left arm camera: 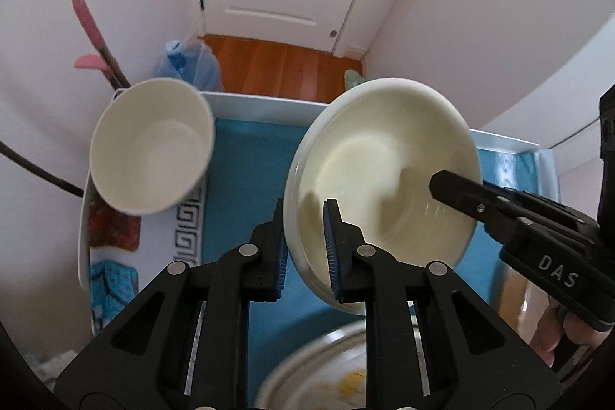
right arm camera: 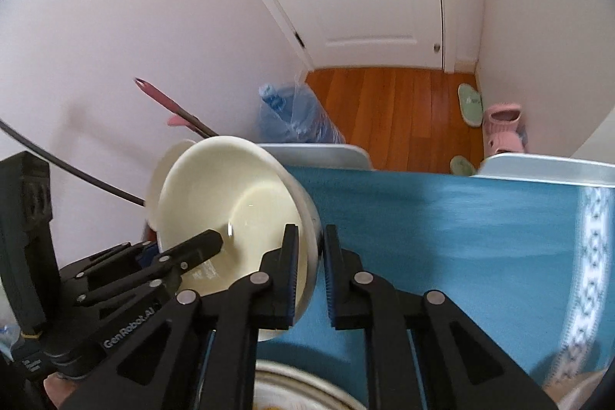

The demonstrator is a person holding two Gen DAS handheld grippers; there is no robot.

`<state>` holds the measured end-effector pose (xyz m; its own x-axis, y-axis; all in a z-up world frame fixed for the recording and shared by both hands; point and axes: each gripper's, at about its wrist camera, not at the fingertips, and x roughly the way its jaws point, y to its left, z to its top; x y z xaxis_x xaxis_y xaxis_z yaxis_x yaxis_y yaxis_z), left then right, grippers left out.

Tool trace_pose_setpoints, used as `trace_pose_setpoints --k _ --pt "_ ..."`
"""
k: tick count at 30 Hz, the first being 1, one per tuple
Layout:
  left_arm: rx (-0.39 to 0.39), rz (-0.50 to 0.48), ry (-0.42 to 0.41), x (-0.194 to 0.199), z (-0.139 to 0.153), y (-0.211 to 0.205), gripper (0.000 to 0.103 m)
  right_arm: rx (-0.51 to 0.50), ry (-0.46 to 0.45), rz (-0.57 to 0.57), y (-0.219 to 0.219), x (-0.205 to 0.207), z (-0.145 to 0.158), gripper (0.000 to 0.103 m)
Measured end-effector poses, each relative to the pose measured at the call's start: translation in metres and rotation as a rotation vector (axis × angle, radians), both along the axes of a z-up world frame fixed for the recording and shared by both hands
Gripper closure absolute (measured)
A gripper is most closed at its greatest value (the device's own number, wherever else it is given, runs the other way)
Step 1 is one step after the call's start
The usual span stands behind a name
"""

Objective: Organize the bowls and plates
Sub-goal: 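Carry the cream bowl over the taupe dish and lower it inside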

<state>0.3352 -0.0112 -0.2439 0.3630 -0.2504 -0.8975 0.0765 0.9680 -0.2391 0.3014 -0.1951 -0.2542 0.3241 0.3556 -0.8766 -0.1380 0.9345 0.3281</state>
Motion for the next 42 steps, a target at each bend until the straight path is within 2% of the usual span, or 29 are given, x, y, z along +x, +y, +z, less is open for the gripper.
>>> trace_pose_setpoints --k 3,8,14,19,23,28,31,36,42 --pt "-0.008 -0.008 -0.025 -0.021 0.024 -0.029 0.088 -0.003 -0.045 0.000 -0.021 -0.022 0.031 0.091" --pt "-0.021 -0.059 -0.039 -0.051 0.052 -0.089 0.088 -0.025 -0.069 -0.017 -0.066 -0.059 0.064 0.091" --pt "-0.052 -0.145 -0.054 -0.090 0.064 -0.167 0.088 -0.060 -0.085 -0.072 -0.145 -0.103 0.090 0.091" --pt "-0.064 -0.217 -0.024 -0.119 0.060 -0.231 0.088 -0.080 -0.080 -0.132 -0.211 -0.140 0.098 0.091" --pt "-0.037 -0.271 0.044 -0.138 0.042 -0.271 0.088 -0.101 -0.053 -0.160 -0.246 -0.160 0.092 0.091" --pt "0.015 -0.321 0.137 -0.154 0.002 -0.294 0.088 -0.096 0.040 -0.199 -0.273 -0.181 0.057 0.091" --pt "0.038 -0.329 0.183 -0.160 -0.013 -0.305 0.088 -0.072 0.093 -0.209 -0.282 -0.187 0.037 0.091" --pt "0.079 -0.355 0.222 -0.155 -0.032 -0.313 0.088 -0.068 0.150 -0.206 -0.286 -0.191 0.012 0.091" --pt "0.120 -0.371 0.249 -0.149 -0.041 -0.318 0.088 -0.079 0.180 -0.200 -0.290 -0.190 0.003 0.091"
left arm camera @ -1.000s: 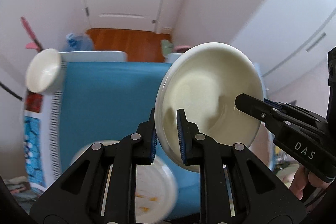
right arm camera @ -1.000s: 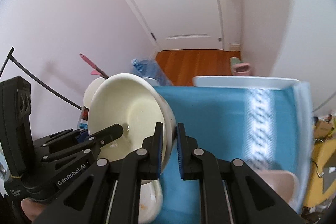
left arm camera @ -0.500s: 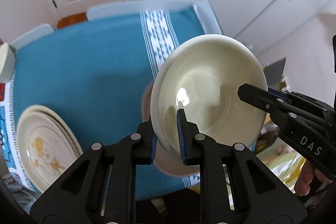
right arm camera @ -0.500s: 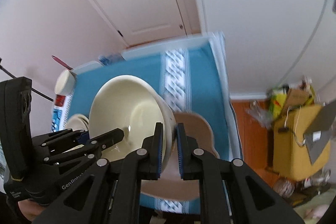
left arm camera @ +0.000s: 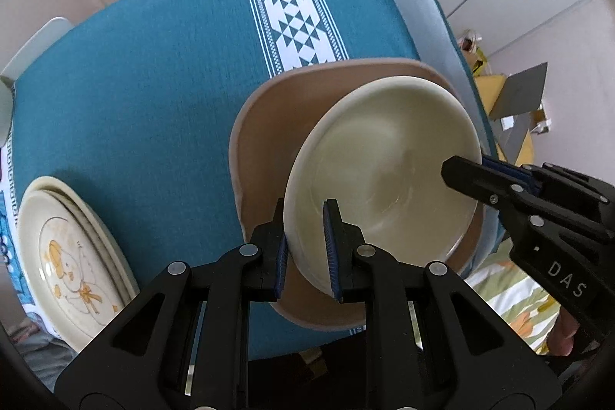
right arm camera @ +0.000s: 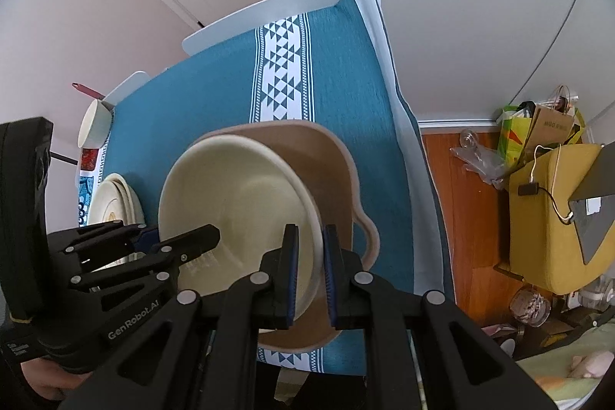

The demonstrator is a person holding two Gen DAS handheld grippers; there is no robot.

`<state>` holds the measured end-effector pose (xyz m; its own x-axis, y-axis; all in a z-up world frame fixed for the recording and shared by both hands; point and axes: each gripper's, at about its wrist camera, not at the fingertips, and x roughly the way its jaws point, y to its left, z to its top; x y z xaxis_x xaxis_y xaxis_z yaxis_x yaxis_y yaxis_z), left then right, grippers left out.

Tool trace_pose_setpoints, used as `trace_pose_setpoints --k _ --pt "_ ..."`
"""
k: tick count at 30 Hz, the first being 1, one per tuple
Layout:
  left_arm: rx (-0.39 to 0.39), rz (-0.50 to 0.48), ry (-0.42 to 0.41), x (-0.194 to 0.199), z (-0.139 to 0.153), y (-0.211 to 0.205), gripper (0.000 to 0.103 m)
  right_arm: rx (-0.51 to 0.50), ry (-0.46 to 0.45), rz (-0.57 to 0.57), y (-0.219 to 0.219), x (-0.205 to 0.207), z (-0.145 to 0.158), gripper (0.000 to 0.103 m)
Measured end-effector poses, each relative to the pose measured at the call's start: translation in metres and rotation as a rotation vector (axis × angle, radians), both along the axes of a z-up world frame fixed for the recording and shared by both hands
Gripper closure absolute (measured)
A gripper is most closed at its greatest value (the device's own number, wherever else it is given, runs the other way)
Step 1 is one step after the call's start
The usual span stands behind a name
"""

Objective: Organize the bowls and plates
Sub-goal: 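Carry the cream bowl over the taupe dish and lower it inside, then open the right gripper and withdraw from the taupe dish, then reach to the white bowl and grasp its rim with the right gripper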

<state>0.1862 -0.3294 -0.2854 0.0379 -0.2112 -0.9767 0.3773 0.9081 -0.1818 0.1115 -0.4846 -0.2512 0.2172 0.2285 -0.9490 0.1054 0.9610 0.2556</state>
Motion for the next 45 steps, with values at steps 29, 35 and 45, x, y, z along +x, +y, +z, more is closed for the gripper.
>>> trace_pose_setpoints --k 29,35,45 --pt "-0.015 0.015 -0.074 0.003 0.043 0.014 0.088 -0.031 -0.028 0.006 -0.003 0.004 0.024 0.091" --pt "-0.081 0.131 -0.221 0.001 0.101 0.059 0.088 0.017 -0.174 0.074 0.014 0.010 0.075 0.091" --pt "-0.044 0.503 -0.477 -0.011 0.171 0.197 0.000 0.108 -0.410 0.361 0.121 0.058 0.140 0.010"
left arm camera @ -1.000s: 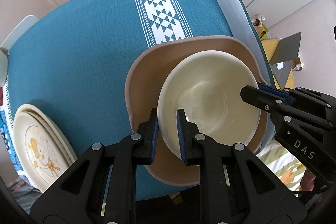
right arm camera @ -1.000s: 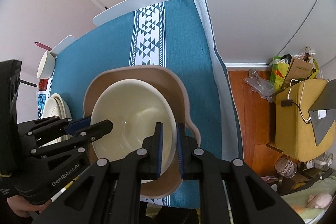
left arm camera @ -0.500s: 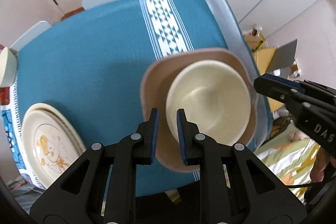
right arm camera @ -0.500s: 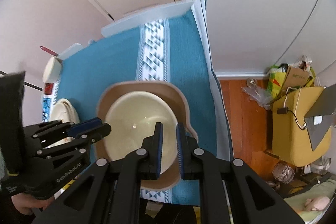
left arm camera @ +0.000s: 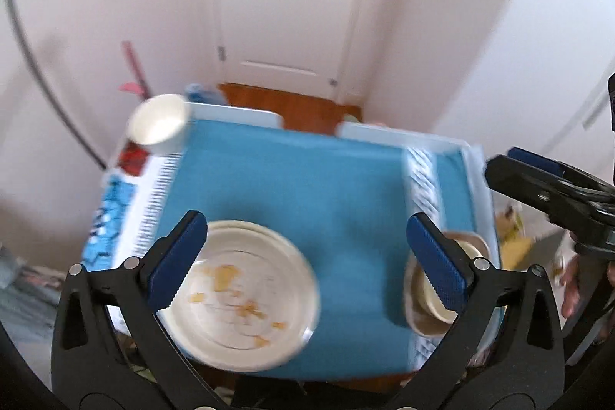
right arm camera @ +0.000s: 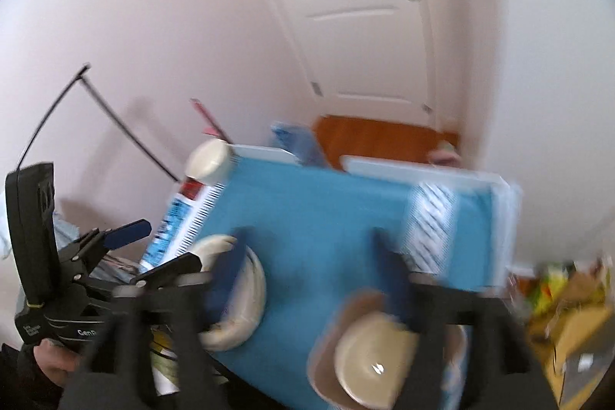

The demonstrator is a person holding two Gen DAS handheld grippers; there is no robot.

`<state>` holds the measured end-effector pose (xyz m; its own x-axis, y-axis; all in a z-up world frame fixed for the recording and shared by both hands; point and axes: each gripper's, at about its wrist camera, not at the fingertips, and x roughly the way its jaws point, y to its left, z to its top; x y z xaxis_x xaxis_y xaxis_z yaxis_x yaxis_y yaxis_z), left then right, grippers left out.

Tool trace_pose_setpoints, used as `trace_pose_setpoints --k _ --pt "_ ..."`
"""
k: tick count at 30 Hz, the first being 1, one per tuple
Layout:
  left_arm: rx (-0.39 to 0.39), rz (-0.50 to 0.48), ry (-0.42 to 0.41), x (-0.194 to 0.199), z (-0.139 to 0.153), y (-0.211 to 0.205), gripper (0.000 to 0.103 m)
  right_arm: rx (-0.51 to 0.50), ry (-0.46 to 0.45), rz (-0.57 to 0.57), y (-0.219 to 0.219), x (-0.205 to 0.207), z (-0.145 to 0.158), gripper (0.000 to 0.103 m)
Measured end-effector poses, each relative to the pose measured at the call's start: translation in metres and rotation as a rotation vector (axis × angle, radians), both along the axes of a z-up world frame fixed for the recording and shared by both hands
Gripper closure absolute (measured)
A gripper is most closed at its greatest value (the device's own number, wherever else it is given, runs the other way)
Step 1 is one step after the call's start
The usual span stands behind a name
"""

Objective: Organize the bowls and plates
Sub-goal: 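Reach to the white bowl and grasp its rim with the right gripper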

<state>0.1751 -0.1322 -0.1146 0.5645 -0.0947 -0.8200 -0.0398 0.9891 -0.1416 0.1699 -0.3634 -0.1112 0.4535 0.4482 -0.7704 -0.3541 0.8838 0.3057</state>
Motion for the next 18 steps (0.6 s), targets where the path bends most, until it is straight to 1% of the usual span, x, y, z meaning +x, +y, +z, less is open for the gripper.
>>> trace_pose_setpoints --k 1,2,4,7,10,11,13,15,16,17,18 --pt "-0.005 0.036 -0.001 0.000 0.002 0.017 0.000 0.008 -0.005 0.026 0.010 0.005 0.002 0.005" --pt "-0.011 0.055 -0.001 0.001 0.001 0.028 0.000 0.013 -0.006 0.051 0.020 0.010 0.003 0.005" --pt "-0.030 0.130 -0.005 0.002 0.001 0.066 0.000 0.013 -0.012 0.107 0.047 0.021 0.005 0.005" --pt "-0.052 0.201 -0.004 0.003 -0.001 0.112 0.000 0.010 -0.030 0.180 0.086 0.036 0.004 0.005" --pt "-0.061 0.284 -0.019 0.013 -0.004 0.159 0.000 -0.026 -0.016 0.244 0.125 0.056 -0.003 0.005" --pt "-0.065 0.302 -0.024 0.015 -0.007 0.166 0.000 -0.043 -0.005 0.257 0.139 0.066 -0.005 0.005" --pt "-0.106 0.331 -0.033 0.025 -0.013 0.192 0.000 -0.057 0.016 0.272 0.164 0.082 -0.004 0.005" --pt "-0.150 0.352 -0.026 0.043 -0.026 0.215 0.001 -0.056 0.022 0.284 0.184 0.098 -0.005 0.005" --pt "-0.170 0.358 -0.014 0.054 -0.036 0.227 0.002 -0.069 0.022 0.281 0.199 0.109 -0.007 0.005" --pt "-0.188 0.364 -0.001 0.064 -0.048 0.236 0.009 -0.095 0.022 0.278 0.214 0.120 -0.012 0.005" --pt "-0.206 0.373 0.008 0.074 -0.058 0.245 0.018 -0.116 0.029 0.286 0.225 0.129 -0.018 0.005"
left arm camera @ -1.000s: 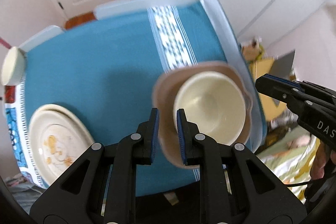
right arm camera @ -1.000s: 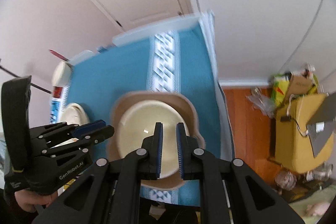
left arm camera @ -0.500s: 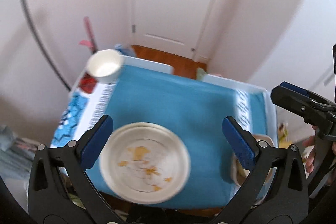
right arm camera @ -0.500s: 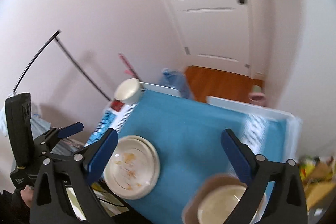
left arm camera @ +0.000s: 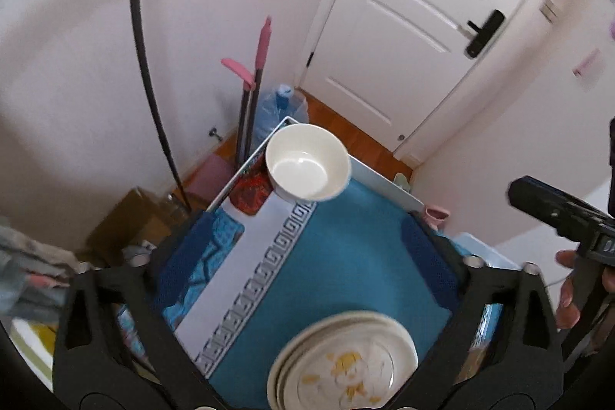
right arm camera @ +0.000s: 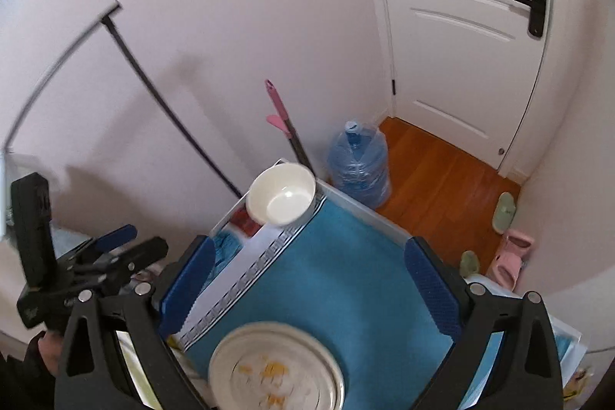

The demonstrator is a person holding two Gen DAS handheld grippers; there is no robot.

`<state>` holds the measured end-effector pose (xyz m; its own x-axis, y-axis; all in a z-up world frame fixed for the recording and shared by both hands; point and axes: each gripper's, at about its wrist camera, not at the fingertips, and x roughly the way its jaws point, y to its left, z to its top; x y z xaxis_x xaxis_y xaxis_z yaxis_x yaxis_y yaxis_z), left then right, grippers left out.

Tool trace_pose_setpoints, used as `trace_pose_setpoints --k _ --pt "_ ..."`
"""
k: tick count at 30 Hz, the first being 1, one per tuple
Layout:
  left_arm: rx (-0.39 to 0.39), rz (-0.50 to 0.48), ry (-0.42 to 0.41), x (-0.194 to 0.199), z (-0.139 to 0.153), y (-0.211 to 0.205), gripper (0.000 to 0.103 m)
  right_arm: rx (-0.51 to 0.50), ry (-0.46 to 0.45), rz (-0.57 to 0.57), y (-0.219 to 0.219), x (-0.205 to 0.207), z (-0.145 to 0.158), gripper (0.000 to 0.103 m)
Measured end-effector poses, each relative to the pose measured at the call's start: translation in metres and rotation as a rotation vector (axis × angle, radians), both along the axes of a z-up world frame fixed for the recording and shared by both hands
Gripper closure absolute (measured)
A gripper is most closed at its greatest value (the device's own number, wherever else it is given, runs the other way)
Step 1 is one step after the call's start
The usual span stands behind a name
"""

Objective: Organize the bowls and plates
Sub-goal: 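Reach to the white bowl and grasp its rim with the right gripper, then carry the white bowl over the cream bowl and lower it inside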

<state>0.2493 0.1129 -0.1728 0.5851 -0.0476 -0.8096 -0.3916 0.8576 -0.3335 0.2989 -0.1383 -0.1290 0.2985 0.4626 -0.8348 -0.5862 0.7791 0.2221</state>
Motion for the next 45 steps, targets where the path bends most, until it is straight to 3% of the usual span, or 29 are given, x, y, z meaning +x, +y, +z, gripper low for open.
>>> trace_pose_setpoints --k 4,5,6,7,9,12,18,23,34,38,45 --pt "-0.083 0.005 0.053 0.040 -0.055 0.020 0.032 -0.030 0.138 0.029 0.049 0.044 -0.058 0.005" --pt "-0.091 0.002 0.067 0.046 -0.066 0.019 0.039 -0.035 0.173 0.022 0.057 0.053 -0.077 0.005" --pt "-0.109 -0.005 0.089 0.056 -0.082 0.021 0.048 -0.045 0.194 0.017 0.064 0.060 -0.095 0.011" --pt "-0.123 -0.011 0.109 0.065 -0.096 0.023 0.051 -0.055 0.209 0.011 0.069 0.066 -0.109 0.024" --pt "-0.130 -0.016 0.135 0.077 -0.116 0.024 0.059 -0.059 0.256 0.001 0.078 0.078 -0.138 0.039" --pt "-0.138 -0.023 0.161 0.092 -0.136 0.029 0.067 -0.041 0.319 -0.021 0.084 0.092 -0.173 0.048" --pt "-0.130 -0.048 0.184 0.107 -0.157 0.030 0.082 -0.025 0.360 -0.028 0.097 0.102 -0.207 0.068" --pt "-0.113 -0.059 0.175 0.111 -0.162 0.033 0.083 0.004 0.377 -0.026 0.101 0.105 -0.216 0.086" --pt "-0.045 -0.097 0.157 0.108 -0.148 0.025 0.083 -0.006 0.326 -0.018 0.104 0.097 -0.210 0.086" --pt "-0.013 -0.114 0.136 0.101 -0.130 0.018 0.083 0.014 0.299 -0.027 0.096 0.086 -0.196 0.086" --pt "0.048 -0.162 0.076 0.069 -0.071 -0.019 0.083 0.073 0.249 -0.069 0.063 0.054 -0.148 0.086"
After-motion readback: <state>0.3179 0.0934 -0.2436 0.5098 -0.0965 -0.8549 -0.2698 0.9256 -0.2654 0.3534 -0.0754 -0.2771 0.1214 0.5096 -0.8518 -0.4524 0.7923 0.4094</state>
